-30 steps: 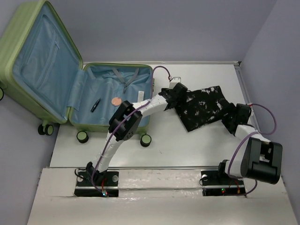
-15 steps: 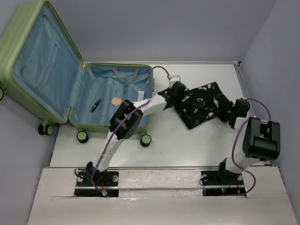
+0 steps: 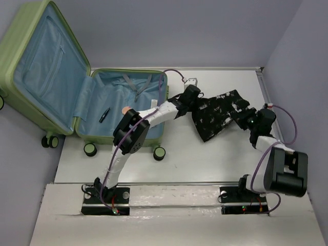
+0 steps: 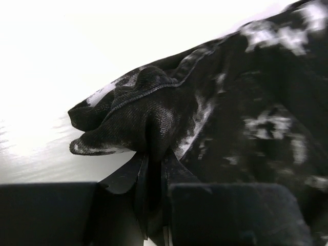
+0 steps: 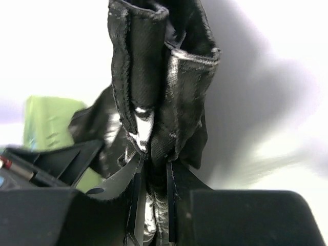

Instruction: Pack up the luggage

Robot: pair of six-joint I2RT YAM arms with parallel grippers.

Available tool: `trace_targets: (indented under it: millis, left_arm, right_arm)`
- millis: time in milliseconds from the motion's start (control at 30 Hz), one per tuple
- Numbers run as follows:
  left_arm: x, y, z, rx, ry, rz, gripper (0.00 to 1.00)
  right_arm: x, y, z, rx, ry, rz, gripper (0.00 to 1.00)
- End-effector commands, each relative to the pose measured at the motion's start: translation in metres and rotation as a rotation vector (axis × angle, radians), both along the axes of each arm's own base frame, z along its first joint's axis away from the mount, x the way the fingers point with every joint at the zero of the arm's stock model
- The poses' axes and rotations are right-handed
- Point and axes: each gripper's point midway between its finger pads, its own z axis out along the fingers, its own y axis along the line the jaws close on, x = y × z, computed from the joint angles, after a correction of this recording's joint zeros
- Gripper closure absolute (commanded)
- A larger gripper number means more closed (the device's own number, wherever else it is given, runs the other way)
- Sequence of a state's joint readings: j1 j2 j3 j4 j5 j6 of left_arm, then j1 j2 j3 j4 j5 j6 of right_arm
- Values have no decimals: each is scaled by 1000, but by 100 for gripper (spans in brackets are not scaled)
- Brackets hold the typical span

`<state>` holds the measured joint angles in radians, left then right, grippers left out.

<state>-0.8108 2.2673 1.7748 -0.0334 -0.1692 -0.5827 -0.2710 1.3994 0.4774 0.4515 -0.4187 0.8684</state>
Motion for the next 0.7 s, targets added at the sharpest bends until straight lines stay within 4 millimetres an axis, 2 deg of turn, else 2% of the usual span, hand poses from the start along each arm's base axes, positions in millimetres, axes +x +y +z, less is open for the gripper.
trace_targets:
  millis: [0, 33, 67, 100, 133, 167, 200, 233, 267, 300, 333, 367, 400, 433, 467, 500, 533, 567, 600, 633, 667]
  left_arm:
    - [-14, -22, 206, -304, -281, -95, 94]
    - [-16, -14, 232, -333, -307, -94, 94]
    - [-12, -3, 243, -351, -307, -98, 94]
    - [-9, 6, 256, -374, -317, -94, 94]
    - [-4, 28, 277, -394, -329, -72, 94]
    - [-1, 41, 287, -399, -343, -53, 94]
    - [-5, 62, 304, -398, -360, -34, 94]
    - [-3, 79, 313, -389, -376, -4, 94]
    - [-1, 97, 321, -374, -395, 20, 94]
    - [10, 129, 318, -339, -390, 80, 94]
    - [6, 156, 337, -344, -424, 118, 94]
    - [9, 178, 339, -331, -431, 152, 94]
    - [10, 201, 325, -299, -407, 194, 94]
    - [12, 245, 322, -276, -418, 277, 94]
    - [13, 268, 318, -259, -421, 322, 94]
    - [12, 311, 324, -241, -450, 410, 94]
    - [13, 355, 309, -207, -435, 514, 94]
    - [12, 354, 294, -197, -402, 506, 94]
    - [11, 371, 288, -183, -389, 544, 88]
    - [10, 389, 279, -162, -364, 589, 73]
    - [8, 419, 264, -122, -320, 663, 40]
  right_arm:
    - [4, 45, 130, -58, -306, 165, 93]
    - [2, 51, 145, -59, -330, 173, 93]
    - [-1, 63, 175, -65, -386, 191, 93]
    - [-3, 71, 171, -59, -369, 203, 93]
    - [-3, 79, 198, -59, -413, 218, 93]
    - [-3, 88, 211, -57, -439, 235, 93]
    - [0, 107, 216, -38, -437, 270, 93]
    - [3, 118, 237, -30, -475, 288, 93]
    - [6, 128, 243, -16, -480, 301, 93]
    - [9, 140, 250, -2, -492, 315, 93]
    - [6, 168, 256, 30, -502, 375, 93]
    - [16, 186, 266, 40, -520, 400, 93]
    - [22, 201, 268, 45, -519, 409, 93]
    - [30, 238, 269, 54, -510, 470, 93]
    - [36, 255, 267, 59, -501, 493, 93]
    - [41, 275, 263, 65, -488, 519, 93]
    - [52, 314, 251, 58, -449, 559, 93]
    - [56, 336, 240, 53, -410, 583, 93]
    - [60, 358, 228, 25, -387, 614, 93]
    - [64, 381, 214, 2, -354, 651, 91]
    - [60, 415, 134, -74, -155, 735, 64]
